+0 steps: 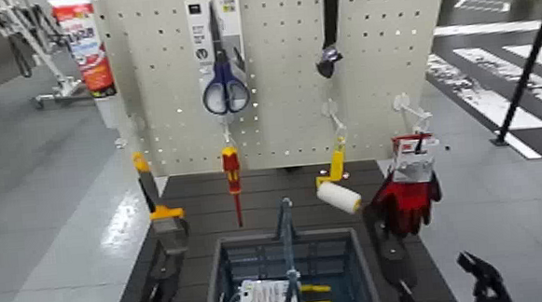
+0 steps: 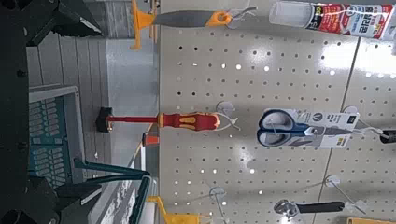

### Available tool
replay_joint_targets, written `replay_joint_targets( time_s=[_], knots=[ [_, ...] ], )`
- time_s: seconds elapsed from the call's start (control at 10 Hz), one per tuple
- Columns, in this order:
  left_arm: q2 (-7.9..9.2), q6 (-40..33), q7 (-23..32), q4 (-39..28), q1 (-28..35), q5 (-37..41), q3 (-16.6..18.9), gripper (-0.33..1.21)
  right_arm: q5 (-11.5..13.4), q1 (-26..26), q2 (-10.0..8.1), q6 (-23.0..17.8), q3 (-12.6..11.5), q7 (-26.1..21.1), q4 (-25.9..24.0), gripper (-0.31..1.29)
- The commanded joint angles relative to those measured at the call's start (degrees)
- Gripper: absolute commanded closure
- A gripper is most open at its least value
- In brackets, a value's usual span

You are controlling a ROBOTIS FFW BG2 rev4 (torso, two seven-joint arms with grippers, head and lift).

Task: Put the yellow paint brush into the crate.

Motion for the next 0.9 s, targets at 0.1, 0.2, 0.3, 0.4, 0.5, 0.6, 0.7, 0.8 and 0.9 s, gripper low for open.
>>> replay_joint_targets(
  time_s=[0.1,0.2,0.3,0.4,0.5,0.6,0.7,0.8,0.9],
  knots=[
    [-4.22,0.1,-0.1,0.0,0.1,-0.1,0.3,0.12,0.0,-0.1,-0.03,0.1,0.1,0.0,-0.1,0.15],
    [-4.31,-0.4,-0.1,0.0,0.1,-0.1,0.5,0.12,0.0,-0.1,-0.12,0.1,0.1,0.0,-0.1,0.15],
    [-4.31,-0.5,-0.2,0.0,0.1,-0.1,0.6,0.12,0.0,-0.1,-0.12,0.2,0.1,0.0,-0.1,0.15],
    [-4.31,-0.5,-0.4,-0.1,0.1,0.0,0.8,0.12,0.0,-0.2,-0.12,0.4,0.1,0.1,-0.1,0.15],
    [-4.57,-0.4,-0.4,-0.1,0.1,0.1,1.1,0.12,0.0,-0.3,-0.21,0.5,0.1,0.1,0.0,0.15],
    [-4.75,0.0,-0.5,-0.2,0.1,0.2,1.3,0.12,0.0,-0.3,-0.21,0.6,0.1,0.2,0.0,0.15],
    [-5.10,0.6,-0.5,-0.4,0.4,0.2,1.9,0.12,0.0,-0.3,-0.21,0.8,0.2,0.2,0.0,0.15],
    [-5.36,1.7,-0.5,-0.7,0.4,0.3,2.6,0.12,-0.1,-0.4,-0.21,0.9,0.1,0.4,0.0,0.15],
    [-5.45,2.9,-0.6,-1.0,0.3,0.9,3.6,0.13,-0.1,-0.4,-0.21,1.1,0.2,0.5,0.0,0.15]
  ],
)
